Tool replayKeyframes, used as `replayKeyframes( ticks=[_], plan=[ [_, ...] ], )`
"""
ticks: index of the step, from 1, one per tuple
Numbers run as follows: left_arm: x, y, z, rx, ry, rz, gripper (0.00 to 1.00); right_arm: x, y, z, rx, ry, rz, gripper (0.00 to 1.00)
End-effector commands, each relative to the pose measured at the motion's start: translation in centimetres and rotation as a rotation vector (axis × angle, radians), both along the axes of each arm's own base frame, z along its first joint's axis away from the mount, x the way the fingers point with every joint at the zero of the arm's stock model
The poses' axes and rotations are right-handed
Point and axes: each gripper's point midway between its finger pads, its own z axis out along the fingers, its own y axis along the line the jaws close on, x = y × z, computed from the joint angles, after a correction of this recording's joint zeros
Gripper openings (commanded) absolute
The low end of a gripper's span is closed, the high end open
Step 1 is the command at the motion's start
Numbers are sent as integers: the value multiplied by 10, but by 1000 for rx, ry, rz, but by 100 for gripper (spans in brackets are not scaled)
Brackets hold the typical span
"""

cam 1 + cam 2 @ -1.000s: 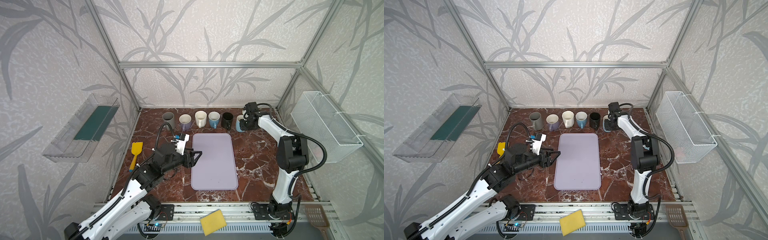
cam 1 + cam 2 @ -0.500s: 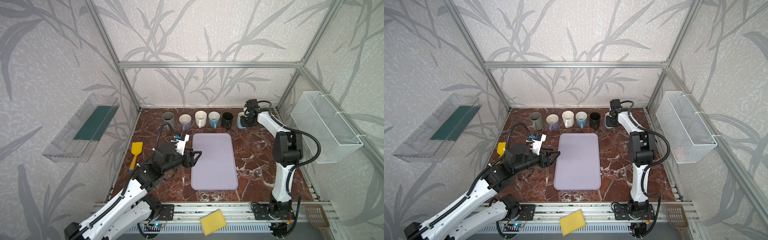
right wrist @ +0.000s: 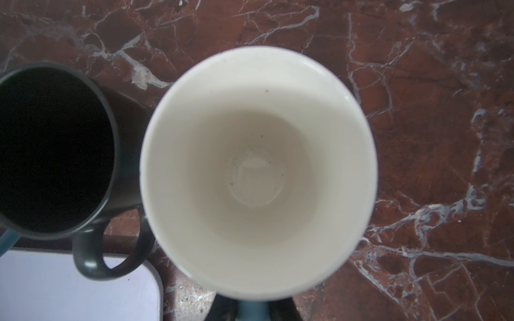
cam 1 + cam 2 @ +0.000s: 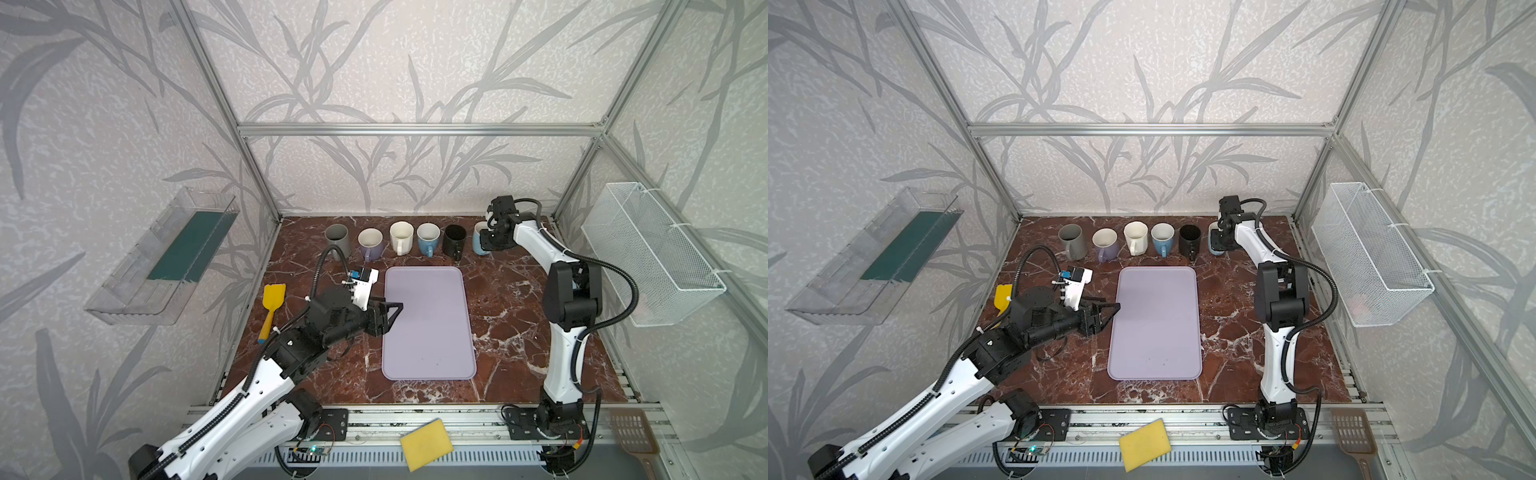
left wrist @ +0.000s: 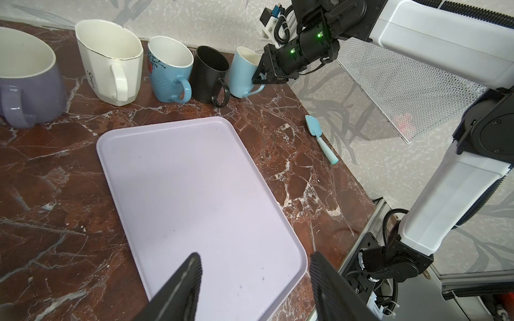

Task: Turn the mug right side up
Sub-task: 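Lower the light-blue mug upright beside the black mug with the right gripper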

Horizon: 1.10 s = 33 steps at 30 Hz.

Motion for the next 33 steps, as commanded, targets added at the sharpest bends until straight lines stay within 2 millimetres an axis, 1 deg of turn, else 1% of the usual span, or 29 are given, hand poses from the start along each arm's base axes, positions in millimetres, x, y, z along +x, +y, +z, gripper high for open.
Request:
replayKeyframes(
  ticks=[1,9,20,33],
  plan=[
    [0,2,1,11,-10,2,64,18,3,16,10,-67,13,0],
    [0,2,1,13,-8,-1,64,20,5,13,15,-64,18,0],
    [0,2,2,12,-8,-5,64,16,4,-5,16,-27,12,0],
    [0,0,3,15,-10,-12,64,10,3,-11,10,-20,7,1]
  ],
)
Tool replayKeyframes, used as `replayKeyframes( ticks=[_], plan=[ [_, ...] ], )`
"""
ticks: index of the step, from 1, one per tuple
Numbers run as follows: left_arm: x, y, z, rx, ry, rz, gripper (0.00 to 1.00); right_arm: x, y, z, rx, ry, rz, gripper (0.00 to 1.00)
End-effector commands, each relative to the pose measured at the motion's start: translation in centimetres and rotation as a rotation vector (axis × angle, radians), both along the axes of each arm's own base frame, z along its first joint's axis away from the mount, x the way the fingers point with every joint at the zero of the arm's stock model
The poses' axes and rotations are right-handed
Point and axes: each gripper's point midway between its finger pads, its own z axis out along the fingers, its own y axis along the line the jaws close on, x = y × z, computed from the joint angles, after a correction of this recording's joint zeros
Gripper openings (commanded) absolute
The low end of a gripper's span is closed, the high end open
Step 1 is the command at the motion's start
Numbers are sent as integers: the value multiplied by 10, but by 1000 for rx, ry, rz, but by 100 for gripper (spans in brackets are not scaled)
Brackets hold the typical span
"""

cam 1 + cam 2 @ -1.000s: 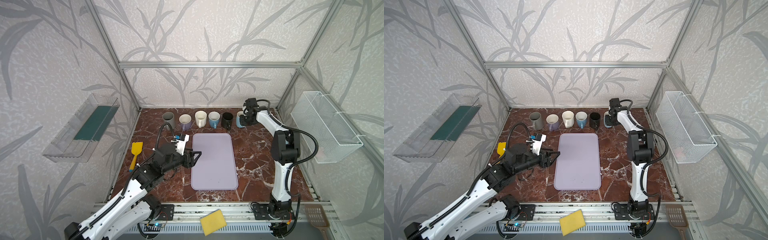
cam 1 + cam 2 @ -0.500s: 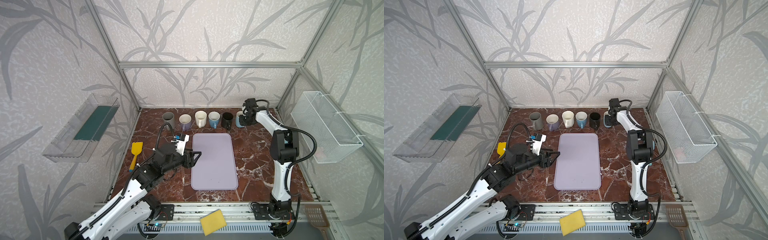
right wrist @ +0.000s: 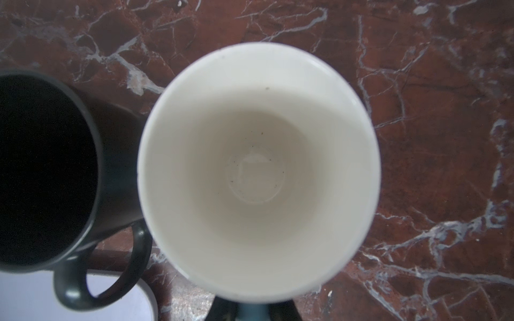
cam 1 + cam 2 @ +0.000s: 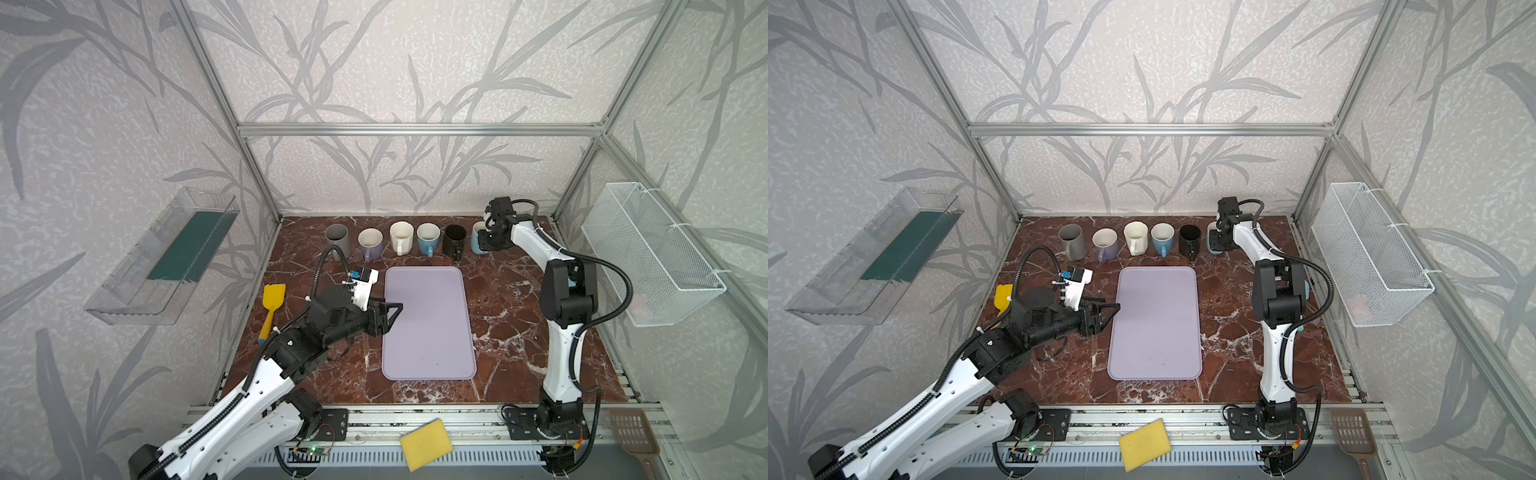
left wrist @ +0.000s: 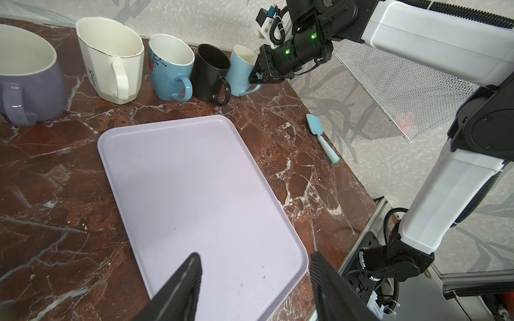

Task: Turn the mug right side up
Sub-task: 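Lower the light-blue mug upright beside the black mug with the right gripper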

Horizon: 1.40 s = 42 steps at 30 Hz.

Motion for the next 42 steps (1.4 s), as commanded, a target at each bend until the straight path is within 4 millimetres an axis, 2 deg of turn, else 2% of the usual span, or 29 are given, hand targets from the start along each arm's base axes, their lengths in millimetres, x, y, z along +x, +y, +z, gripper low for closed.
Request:
replayKeyframes(
  ticks=[1,14,30,35,40,42],
  plan=[
    [0,0,4,10,-16,-10,64,0,0,0,2,-10,-3,1],
    [0,0,5,10,-18,-13,64,-6,1,-4,15,-2,-4,12],
    [0,-1,5,5,-16,-15,64,-10,3,2,14,-9,-7,39],
    [0,-1,5,6,-16,-16,64,-12,2,6,11,-17,-9,44],
    [0,0,4,6,-15,-15,65,-15,0,19,1,-41,-11,45],
    [-1,-2,5,4,-15,-22,67,-16,-1,25,-3,-53,-10,47]
  ],
)
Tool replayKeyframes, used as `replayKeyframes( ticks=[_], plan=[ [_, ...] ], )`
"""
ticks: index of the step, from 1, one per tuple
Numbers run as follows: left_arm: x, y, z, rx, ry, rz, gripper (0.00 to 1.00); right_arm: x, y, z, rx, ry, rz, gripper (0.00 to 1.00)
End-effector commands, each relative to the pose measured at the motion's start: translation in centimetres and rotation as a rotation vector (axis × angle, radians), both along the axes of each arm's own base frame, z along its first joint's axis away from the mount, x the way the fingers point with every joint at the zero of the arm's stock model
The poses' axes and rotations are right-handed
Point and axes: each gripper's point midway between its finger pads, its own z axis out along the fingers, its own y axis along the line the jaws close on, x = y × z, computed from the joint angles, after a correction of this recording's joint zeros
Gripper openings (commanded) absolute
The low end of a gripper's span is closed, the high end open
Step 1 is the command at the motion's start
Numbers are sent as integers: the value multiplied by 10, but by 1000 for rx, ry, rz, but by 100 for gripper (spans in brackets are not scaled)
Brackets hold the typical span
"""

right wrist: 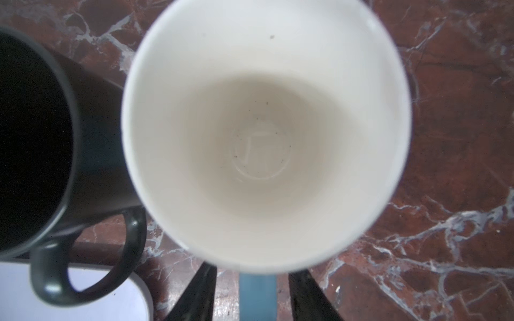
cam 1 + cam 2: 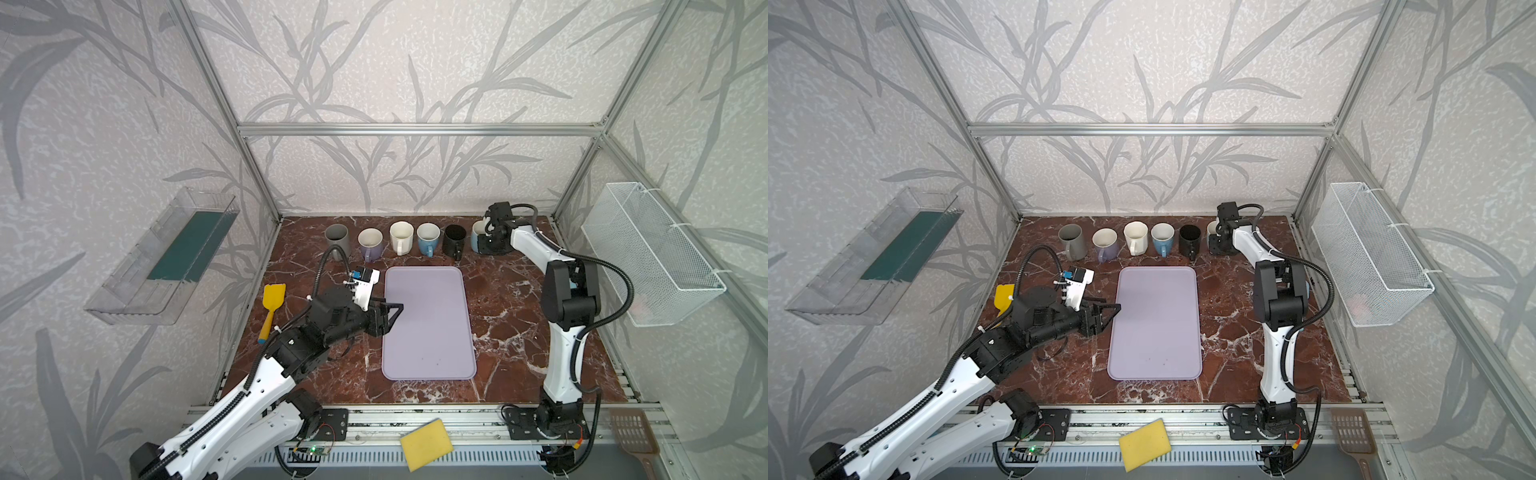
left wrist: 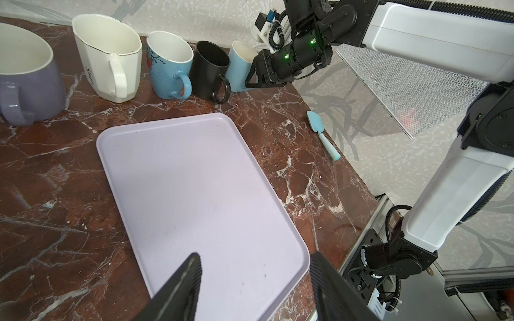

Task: Turn the mug right side up
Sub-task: 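Lower the light-blue mug upright beside the black mug with the right gripper, then open the right gripper and lift it off the light-blue mug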

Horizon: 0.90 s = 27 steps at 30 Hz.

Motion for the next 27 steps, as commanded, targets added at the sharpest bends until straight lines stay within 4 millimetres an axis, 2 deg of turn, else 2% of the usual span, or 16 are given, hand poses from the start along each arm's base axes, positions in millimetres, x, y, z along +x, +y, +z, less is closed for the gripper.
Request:
replayKeyframes(
  ticks=[1,5,9,15,16,17,24,25,26,27],
  plan=[
    [-1,0,7,-6,-15,-12,69,-5,-2,34,-12,-59,-2,49],
    [-1,1,8,-7,-16,-6,70,-11,-6,47,-19,-87,-18,56],
    [-1,2,8,-7,-17,0,70,-20,-7,56,-11,-99,-23,74],
    [0,3,8,-6,-17,9,74,-35,-7,69,4,-116,-26,86],
    [0,4,8,-4,-18,12,75,-37,-7,72,8,-124,-27,97],
    [0,4,8,-5,-17,14,75,-39,-7,74,10,-130,-26,99],
    [1,11,11,13,-14,47,80,-57,-5,99,46,-191,-14,99],
    [2,12,12,18,-17,54,81,-59,-2,97,58,-190,-6,99],
    [3,14,14,23,-18,64,82,-63,-1,111,73,-226,1,99],
    [4,17,16,31,-21,79,84,-66,0,116,85,-245,7,99]
  ],
)
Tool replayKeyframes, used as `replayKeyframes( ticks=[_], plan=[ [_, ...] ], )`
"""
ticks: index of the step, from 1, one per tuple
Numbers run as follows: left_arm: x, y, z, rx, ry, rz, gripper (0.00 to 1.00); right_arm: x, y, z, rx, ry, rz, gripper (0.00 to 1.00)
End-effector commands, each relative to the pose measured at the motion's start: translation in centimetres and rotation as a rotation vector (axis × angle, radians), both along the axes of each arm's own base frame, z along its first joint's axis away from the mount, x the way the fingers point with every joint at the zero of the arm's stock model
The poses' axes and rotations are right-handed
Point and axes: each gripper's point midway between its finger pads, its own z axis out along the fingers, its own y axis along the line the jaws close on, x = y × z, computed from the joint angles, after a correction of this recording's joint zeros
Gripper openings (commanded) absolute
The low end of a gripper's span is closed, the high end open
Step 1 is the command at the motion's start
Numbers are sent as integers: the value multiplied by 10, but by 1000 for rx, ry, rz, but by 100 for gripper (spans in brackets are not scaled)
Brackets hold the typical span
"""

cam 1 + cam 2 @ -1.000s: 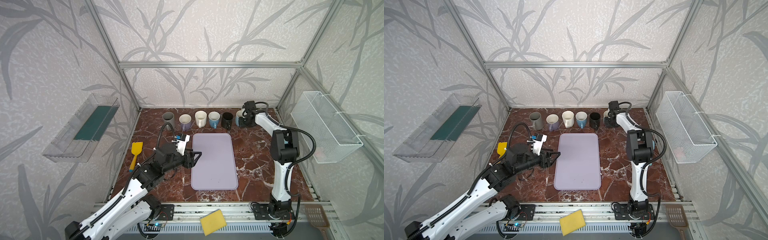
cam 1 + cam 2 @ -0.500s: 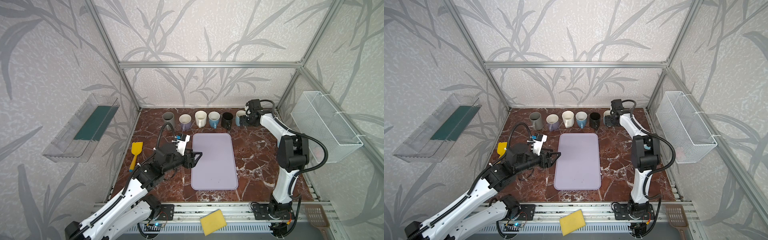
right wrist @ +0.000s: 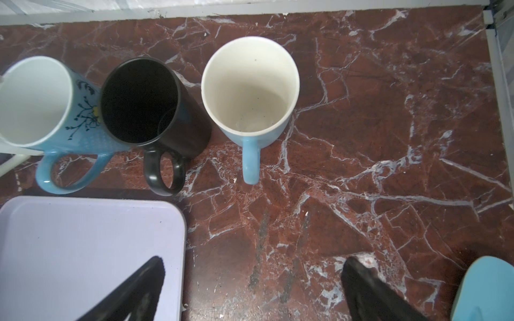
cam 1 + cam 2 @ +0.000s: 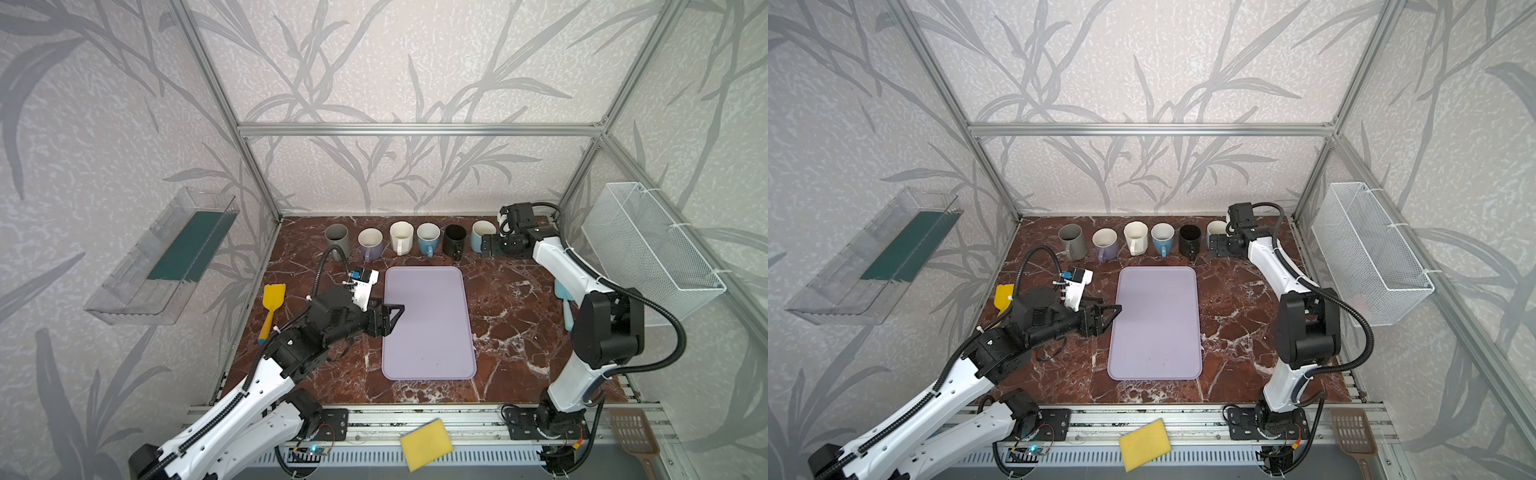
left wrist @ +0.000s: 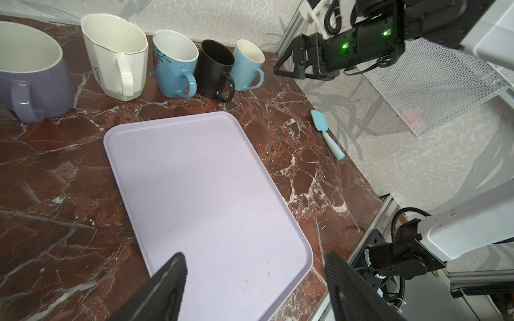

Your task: Turn the mug right side up

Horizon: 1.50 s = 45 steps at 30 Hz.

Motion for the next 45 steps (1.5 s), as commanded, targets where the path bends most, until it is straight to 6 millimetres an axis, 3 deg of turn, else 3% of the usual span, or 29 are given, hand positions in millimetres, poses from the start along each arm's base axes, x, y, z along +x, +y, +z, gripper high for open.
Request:
replayKeyframes(
  ticks=[1,2,3,4,8,12,16,19,23,28,34,39,45],
  plan=[
    [3,13,19,17,-29,60,86,-7,10,36,57,-113,29,99],
    [4,15,21,23,-32,71,88,-9,11,41,66,-134,35,99],
    [5,17,24,28,-34,84,99,-13,11,46,72,-154,40,99],
    [6,19,26,36,-37,97,99,-17,12,50,74,-170,47,99],
    [17,30,32,72,-48,177,99,-33,16,60,66,-240,75,99],
    [41,56,27,185,-83,351,99,-48,15,63,10,-367,94,99],
    [66,70,30,278,-146,472,99,-61,-2,70,-68,-457,53,99],
    [84,86,31,391,-180,576,99,-66,-3,72,-84,-499,65,99],
    [108,123,34,503,-231,786,99,-70,-7,66,-90,-537,53,99],
    [134,173,-2,437,-132,880,99,-78,-18,53,-99,-581,18,99],
    [126,253,-52,390,-71,1136,99,-88,-40,39,-65,-630,-48,99],
    [117,280,-76,438,-143,1158,99,-87,-51,21,-28,-603,-61,99],
    [120,289,-85,456,-269,1130,99,-84,-63,-2,-25,-610,-88,99]
  ],
)
